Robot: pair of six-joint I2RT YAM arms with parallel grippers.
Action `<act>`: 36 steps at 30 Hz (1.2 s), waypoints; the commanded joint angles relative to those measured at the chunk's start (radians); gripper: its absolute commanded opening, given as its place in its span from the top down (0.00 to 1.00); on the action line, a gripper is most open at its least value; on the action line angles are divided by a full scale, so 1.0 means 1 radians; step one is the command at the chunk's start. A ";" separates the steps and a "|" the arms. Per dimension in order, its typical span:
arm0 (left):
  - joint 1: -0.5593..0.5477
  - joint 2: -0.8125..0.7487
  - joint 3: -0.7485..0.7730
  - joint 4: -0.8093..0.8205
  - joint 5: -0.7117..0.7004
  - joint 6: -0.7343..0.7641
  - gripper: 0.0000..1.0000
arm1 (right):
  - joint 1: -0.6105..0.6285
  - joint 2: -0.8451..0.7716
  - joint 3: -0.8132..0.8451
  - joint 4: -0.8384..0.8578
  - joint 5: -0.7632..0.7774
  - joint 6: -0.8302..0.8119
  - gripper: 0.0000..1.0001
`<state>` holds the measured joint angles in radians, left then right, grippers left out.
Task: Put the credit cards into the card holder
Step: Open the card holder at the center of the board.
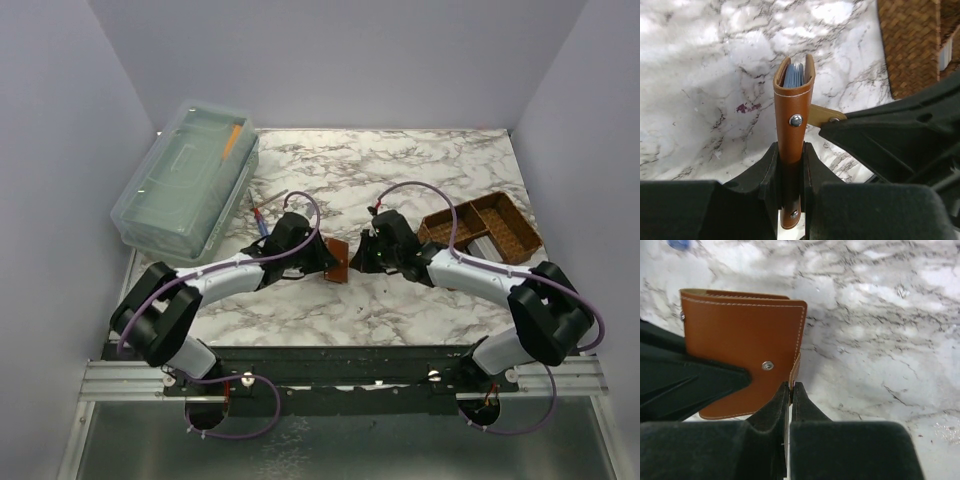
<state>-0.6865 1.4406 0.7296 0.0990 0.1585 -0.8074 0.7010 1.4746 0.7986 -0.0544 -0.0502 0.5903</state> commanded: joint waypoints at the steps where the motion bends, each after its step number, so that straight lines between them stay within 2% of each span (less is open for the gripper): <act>1: 0.027 0.125 0.034 0.004 0.083 -0.070 1.00 | -0.003 -0.024 -0.040 0.004 0.044 -0.007 1.00; 5: 0.033 0.171 0.047 -0.004 0.071 -0.073 0.93 | -0.003 -0.049 -0.053 0.024 0.029 0.014 1.00; 10: 0.041 0.141 0.062 -0.073 0.003 -0.042 0.61 | -0.003 -0.096 -0.043 0.027 -0.010 0.013 1.00; 13: 0.054 0.113 0.061 -0.097 -0.029 -0.034 0.37 | -0.003 -0.107 -0.023 0.012 -0.041 0.007 1.00; 15: 0.060 0.097 0.061 -0.130 -0.037 -0.026 0.27 | -0.004 -0.106 -0.013 0.005 -0.062 0.007 1.00; 19: 0.061 0.065 0.045 -0.133 -0.061 -0.025 0.14 | -0.003 -0.103 -0.014 0.021 -0.082 0.008 1.00; 22: 0.061 0.046 0.049 -0.131 -0.037 -0.030 0.07 | -0.003 -0.101 -0.003 0.009 -0.098 0.007 1.00; 28: 0.061 -0.007 0.062 -0.115 -0.024 -0.019 0.01 | -0.003 -0.110 0.002 0.013 -0.109 0.008 1.00; 31: 0.059 0.002 0.091 -0.121 -0.004 0.012 0.01 | -0.004 -0.116 0.002 0.022 -0.124 0.008 1.00; 36: 0.059 0.052 0.094 -0.128 0.002 0.000 0.12 | -0.003 -0.115 0.014 0.013 -0.125 0.006 1.00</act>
<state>-0.6258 1.4586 0.8028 -0.0113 0.1429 -0.8211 0.6991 1.3800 0.7681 -0.0479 -0.1482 0.6010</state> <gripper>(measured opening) 0.927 0.012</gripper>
